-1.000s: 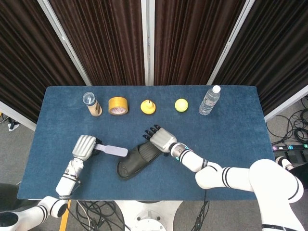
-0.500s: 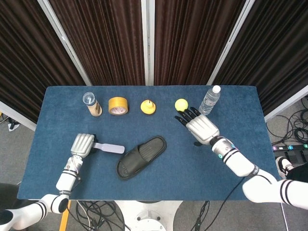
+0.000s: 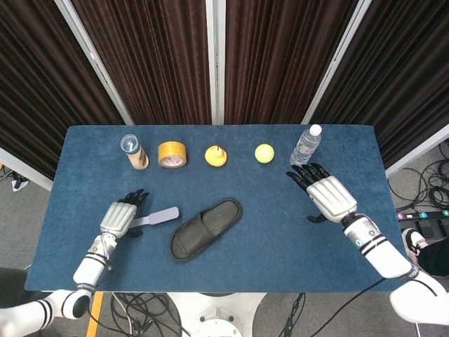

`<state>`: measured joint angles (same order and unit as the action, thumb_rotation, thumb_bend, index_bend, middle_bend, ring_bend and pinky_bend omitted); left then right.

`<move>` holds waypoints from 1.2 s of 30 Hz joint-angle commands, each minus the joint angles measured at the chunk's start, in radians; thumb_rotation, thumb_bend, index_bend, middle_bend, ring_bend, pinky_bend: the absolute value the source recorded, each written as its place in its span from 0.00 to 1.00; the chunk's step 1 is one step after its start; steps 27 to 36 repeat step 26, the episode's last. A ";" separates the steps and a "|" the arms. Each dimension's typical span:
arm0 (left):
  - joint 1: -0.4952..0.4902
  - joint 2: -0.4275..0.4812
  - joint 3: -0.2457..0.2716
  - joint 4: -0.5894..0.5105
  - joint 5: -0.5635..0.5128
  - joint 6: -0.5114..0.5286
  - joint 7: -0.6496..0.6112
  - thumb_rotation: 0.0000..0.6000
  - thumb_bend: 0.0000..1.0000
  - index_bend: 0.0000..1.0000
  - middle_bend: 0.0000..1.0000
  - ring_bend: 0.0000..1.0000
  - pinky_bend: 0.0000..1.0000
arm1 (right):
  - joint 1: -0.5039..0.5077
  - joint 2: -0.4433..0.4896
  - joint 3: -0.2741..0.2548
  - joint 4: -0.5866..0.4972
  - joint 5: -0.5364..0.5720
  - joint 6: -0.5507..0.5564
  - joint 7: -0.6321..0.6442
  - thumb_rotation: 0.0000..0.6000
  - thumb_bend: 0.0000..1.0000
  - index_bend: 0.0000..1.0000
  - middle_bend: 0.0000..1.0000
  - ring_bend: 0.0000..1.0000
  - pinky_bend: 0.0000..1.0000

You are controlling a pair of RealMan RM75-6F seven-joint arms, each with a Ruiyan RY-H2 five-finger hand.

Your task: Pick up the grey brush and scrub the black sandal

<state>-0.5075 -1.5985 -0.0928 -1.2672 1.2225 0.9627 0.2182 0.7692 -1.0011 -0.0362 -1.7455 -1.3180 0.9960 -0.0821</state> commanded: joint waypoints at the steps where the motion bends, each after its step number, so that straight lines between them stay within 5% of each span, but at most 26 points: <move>1: 0.004 0.037 0.010 -0.039 0.003 -0.016 -0.024 0.86 0.15 0.08 0.11 0.09 0.29 | -0.033 0.015 -0.001 0.008 -0.024 0.025 0.025 1.00 0.00 0.00 0.00 0.00 0.00; 4: 0.023 0.091 0.014 -0.092 0.036 0.010 -0.095 0.84 0.15 0.07 0.10 0.08 0.28 | -0.075 0.033 -0.006 0.007 -0.043 0.058 0.050 1.00 0.00 0.00 0.00 0.00 0.00; 8: 0.073 0.198 0.008 -0.173 0.051 0.072 -0.207 0.99 0.14 0.08 0.10 0.08 0.29 | -0.155 0.057 -0.015 0.008 -0.052 0.137 0.087 1.00 0.03 0.00 0.02 0.00 0.00; 14: 0.190 0.312 -0.002 -0.198 -0.010 0.221 -0.236 1.00 0.14 0.16 0.14 0.10 0.29 | -0.333 0.030 -0.021 0.068 -0.043 0.334 0.144 1.00 0.09 0.20 0.29 0.12 0.15; 17: 0.261 0.332 0.018 -0.194 -0.014 0.334 -0.170 1.00 0.14 0.20 0.17 0.12 0.29 | -0.409 0.005 -0.033 0.094 -0.045 0.400 0.165 1.00 0.09 0.18 0.27 0.10 0.17; 21: 0.344 0.365 0.048 -0.254 -0.005 0.437 -0.145 1.00 0.14 0.21 0.18 0.13 0.28 | -0.489 -0.031 -0.053 0.127 -0.068 0.463 0.170 1.00 0.08 0.05 0.16 0.00 0.07; 26: 0.413 0.385 0.085 -0.320 0.043 0.532 -0.113 1.00 0.14 0.21 0.18 0.13 0.28 | -0.556 -0.052 -0.065 0.159 -0.125 0.526 0.213 1.00 0.08 0.01 0.10 0.00 0.01; 36: 0.413 0.385 0.085 -0.320 0.043 0.532 -0.113 1.00 0.14 0.21 0.18 0.13 0.28 | -0.556 -0.052 -0.065 0.159 -0.125 0.526 0.213 1.00 0.08 0.01 0.10 0.00 0.01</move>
